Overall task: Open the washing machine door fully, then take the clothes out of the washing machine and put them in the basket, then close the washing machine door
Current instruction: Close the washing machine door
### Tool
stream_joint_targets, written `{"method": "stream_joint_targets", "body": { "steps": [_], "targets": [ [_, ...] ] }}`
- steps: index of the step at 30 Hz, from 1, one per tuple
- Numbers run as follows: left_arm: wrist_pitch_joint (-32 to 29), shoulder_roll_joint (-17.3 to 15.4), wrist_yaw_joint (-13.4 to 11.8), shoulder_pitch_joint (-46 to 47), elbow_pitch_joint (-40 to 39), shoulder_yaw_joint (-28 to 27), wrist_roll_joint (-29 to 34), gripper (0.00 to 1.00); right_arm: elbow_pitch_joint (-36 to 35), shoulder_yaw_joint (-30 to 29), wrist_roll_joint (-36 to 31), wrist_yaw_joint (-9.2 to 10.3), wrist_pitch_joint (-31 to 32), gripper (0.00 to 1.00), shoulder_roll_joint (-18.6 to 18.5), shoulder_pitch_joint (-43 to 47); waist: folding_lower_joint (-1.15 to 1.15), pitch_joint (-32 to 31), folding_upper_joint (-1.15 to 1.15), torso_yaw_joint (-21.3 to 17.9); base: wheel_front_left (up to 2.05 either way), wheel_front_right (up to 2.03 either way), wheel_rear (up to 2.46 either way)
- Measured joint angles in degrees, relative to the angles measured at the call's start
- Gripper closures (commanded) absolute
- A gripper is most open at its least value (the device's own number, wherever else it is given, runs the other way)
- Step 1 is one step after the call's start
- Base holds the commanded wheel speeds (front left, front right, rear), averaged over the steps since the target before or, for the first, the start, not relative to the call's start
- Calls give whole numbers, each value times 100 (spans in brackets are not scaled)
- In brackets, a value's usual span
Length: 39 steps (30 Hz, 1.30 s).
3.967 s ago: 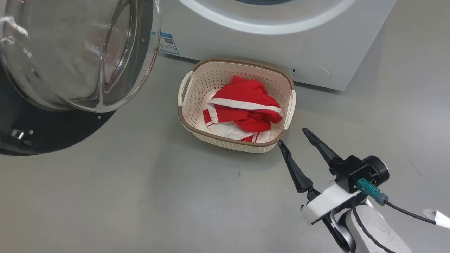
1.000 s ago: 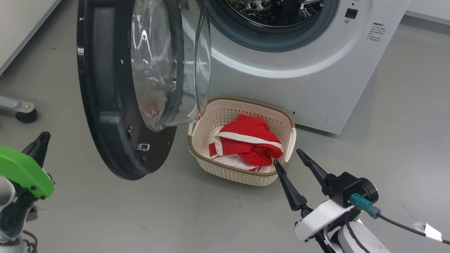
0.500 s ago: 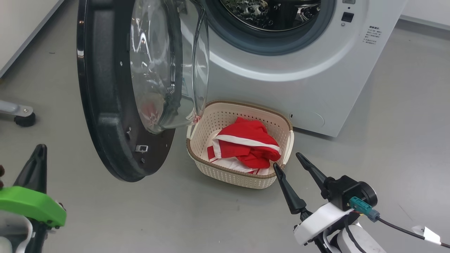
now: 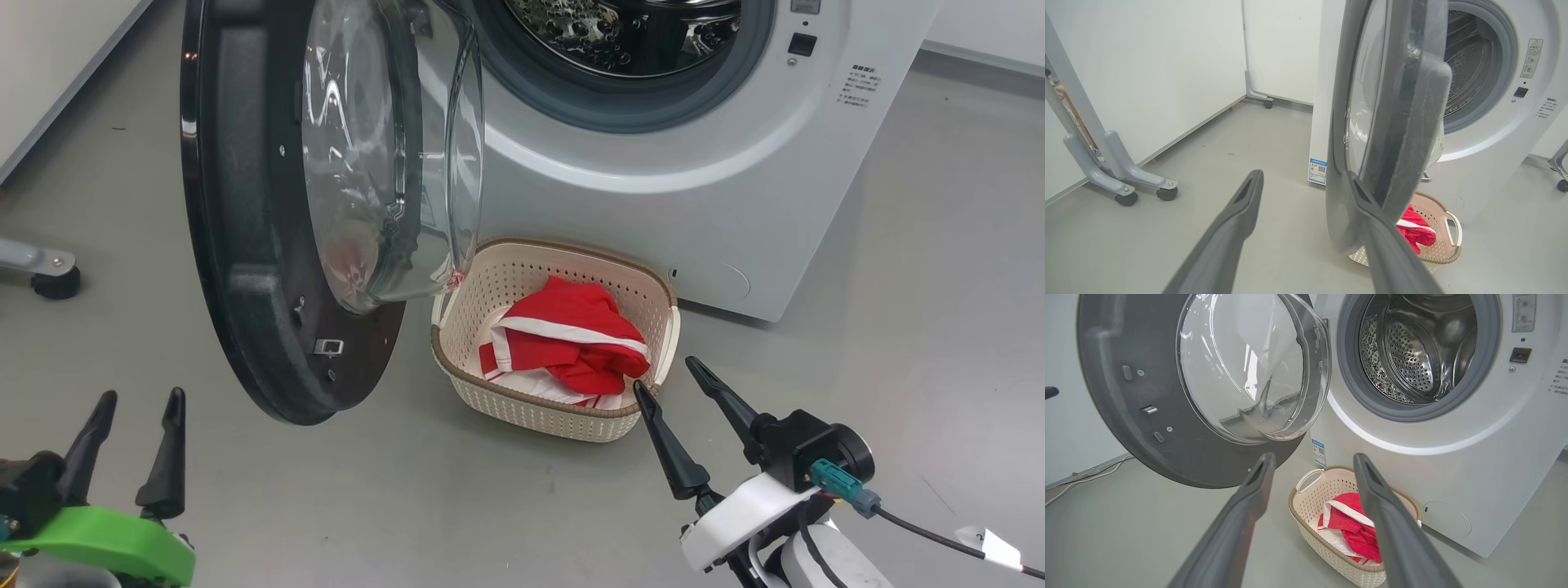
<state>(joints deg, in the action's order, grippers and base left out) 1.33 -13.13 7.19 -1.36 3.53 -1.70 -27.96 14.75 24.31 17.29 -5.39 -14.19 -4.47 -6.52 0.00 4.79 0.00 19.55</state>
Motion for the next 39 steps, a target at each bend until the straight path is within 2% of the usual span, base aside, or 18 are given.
{"method": "stream_joint_targets", "body": {
  "steps": [17, 39],
  "targets": [
    [742, -29, 0, -10, 357, 223, 111, 0, 7, 0, 2, 0, 0, 0, 16, 2, 0, -43, 0, -20, 0, 0, 0],
    [1012, -125, 0, -10, 714, 431, 183, 0, 23, 21, 2, -1, 0, 0, 35, 20, 0, -96, 0, -22, 0, 0, 0]
  ]
}}
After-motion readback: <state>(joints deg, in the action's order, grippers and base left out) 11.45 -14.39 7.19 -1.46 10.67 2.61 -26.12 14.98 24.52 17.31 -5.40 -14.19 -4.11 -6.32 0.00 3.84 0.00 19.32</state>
